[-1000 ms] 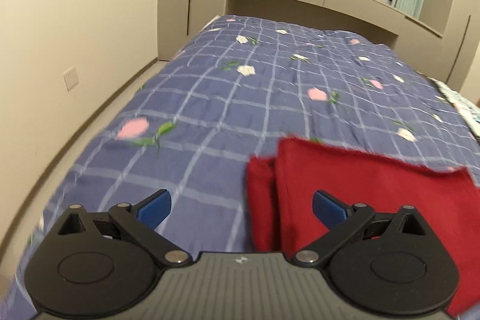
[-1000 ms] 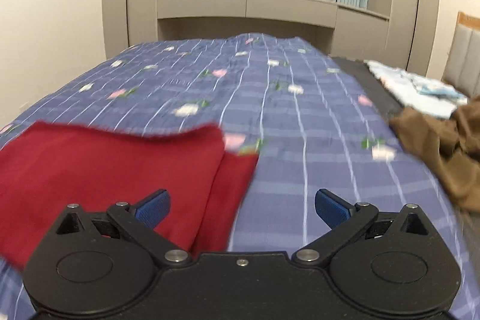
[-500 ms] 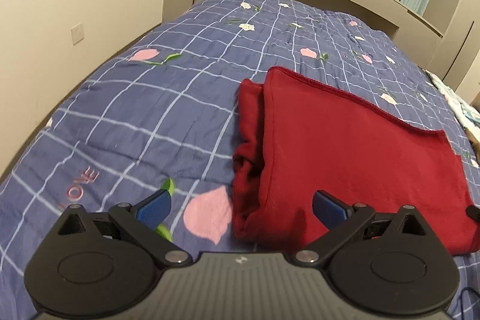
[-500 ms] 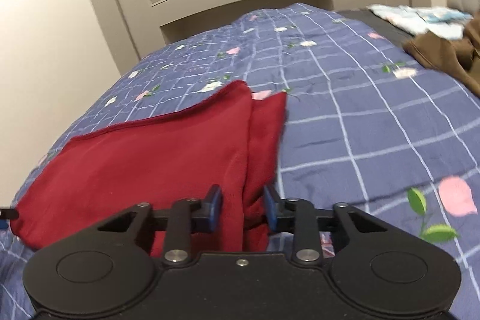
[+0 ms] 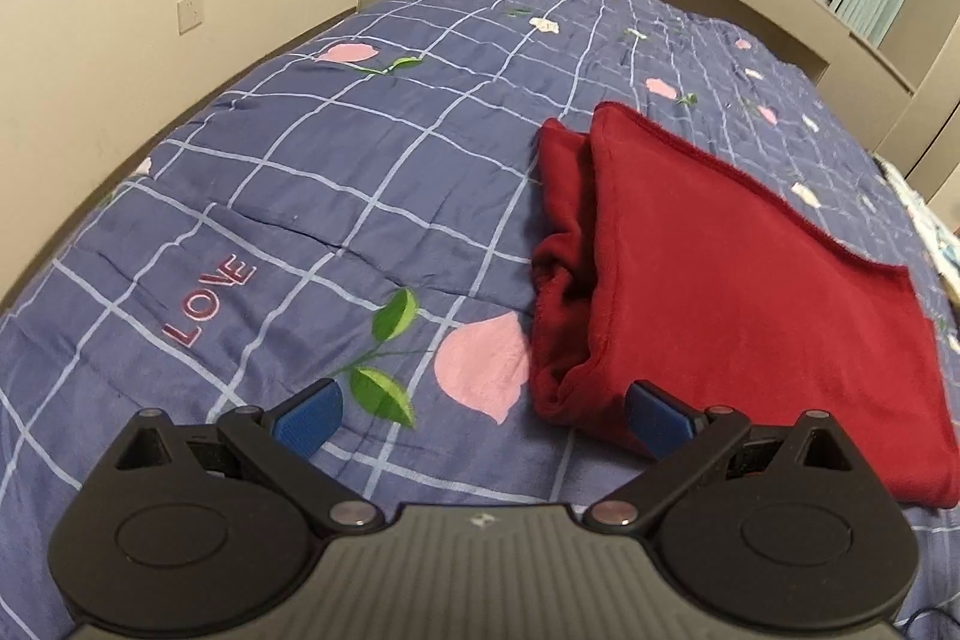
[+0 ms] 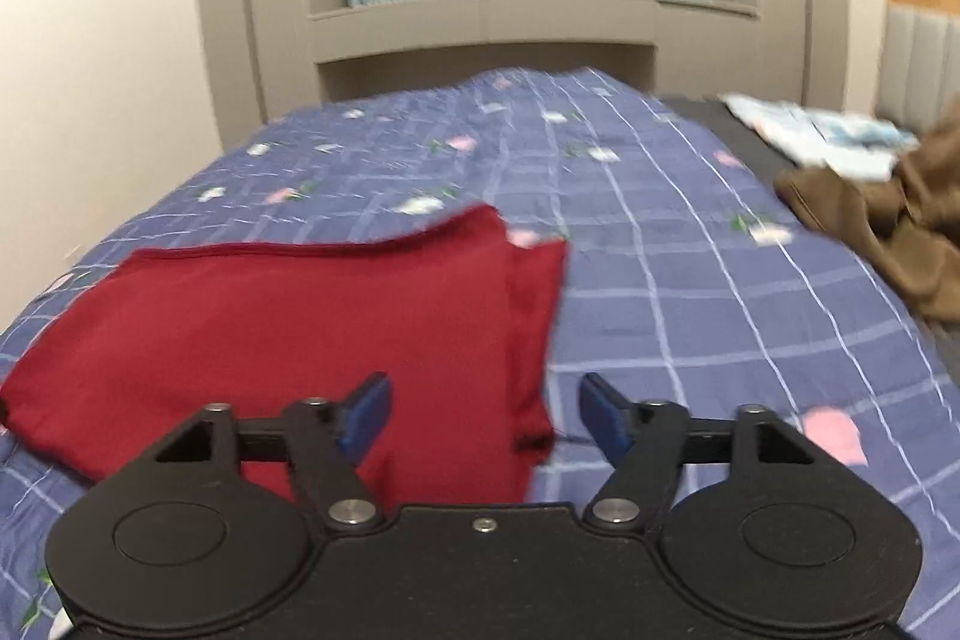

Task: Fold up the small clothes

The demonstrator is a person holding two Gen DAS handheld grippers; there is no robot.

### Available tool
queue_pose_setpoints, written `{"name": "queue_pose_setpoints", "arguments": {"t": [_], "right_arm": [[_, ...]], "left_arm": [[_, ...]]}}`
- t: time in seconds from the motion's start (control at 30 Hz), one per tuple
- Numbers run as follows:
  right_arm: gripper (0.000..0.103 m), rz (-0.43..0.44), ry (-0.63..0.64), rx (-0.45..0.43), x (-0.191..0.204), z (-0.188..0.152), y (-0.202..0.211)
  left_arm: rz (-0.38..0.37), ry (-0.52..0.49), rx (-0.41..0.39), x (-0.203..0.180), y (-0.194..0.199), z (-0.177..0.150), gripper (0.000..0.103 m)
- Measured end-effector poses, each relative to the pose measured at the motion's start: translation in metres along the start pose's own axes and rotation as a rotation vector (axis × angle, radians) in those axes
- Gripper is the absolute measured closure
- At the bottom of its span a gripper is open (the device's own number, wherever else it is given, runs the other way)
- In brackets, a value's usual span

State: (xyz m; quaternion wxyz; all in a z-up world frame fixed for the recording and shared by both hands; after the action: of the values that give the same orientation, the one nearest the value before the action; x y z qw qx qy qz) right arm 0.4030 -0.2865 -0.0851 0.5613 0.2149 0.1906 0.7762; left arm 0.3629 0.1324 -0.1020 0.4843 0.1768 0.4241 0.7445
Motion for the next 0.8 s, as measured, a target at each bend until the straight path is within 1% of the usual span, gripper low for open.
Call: {"name": "queue_pose_setpoints", "arguments": {"t": [0.07,0.13,0.23,0.3,0.4,0.43,0.5,0.57,0.67,0.8], "right_arm": [[0.022,0.020,0.004,0.008,0.008,-0.002,-0.003],[0.022,0.039,-0.025,0.039,0.009,-0.007,-0.011],[0.021,0.024,-0.075,0.091,0.004,-0.019,-0.022],[0.018,-0.002,-0.128,0.123,-0.005,-0.031,-0.026],[0.014,-0.011,-0.162,0.101,-0.009,-0.037,-0.019],[0.013,-0.022,-0.155,0.098,-0.006,-0.038,-0.017],[0.006,-0.055,-0.126,0.077,0.000,-0.035,-0.012],[0.001,-0.072,-0.083,0.046,0.009,-0.030,-0.007],[0.001,-0.039,-0.039,0.007,0.020,-0.021,-0.008],[0.001,0.009,-0.008,0.000,0.035,-0.011,-0.021]], "left_arm": [[0.000,-0.003,0.000,-0.001,-0.001,-0.001,0.001],[0.020,-0.016,0.005,-0.003,-0.004,-0.003,0.001],[0.035,-0.025,0.011,-0.001,-0.006,-0.006,0.001],[0.031,-0.011,0.022,0.004,-0.009,-0.007,0.001],[0.011,0.005,0.023,0.011,-0.008,-0.009,0.001],[0.007,0.007,0.022,0.012,-0.007,-0.009,0.001],[0.003,0.012,0.022,0.013,-0.006,-0.010,0.001],[-0.010,0.038,0.013,0.014,-0.002,-0.009,0.001],[-0.060,0.107,-0.024,0.018,0.002,-0.004,0.001],[-0.100,0.168,-0.078,0.022,0.006,0.009,0.002]]}}
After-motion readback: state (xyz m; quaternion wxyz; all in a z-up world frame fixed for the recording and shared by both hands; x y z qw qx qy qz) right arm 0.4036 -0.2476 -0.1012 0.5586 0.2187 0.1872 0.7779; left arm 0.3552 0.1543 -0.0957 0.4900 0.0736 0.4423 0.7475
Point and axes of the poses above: each gripper's, at about its wrist camera, not at the fingertips, and y roughly against the way its jaws point, x to its left, z to its top, the point moved 3 cm from there along -y, roughly the way its jaws point, and after that the axes turned 9 degrees about z, right-handed, at the moved point
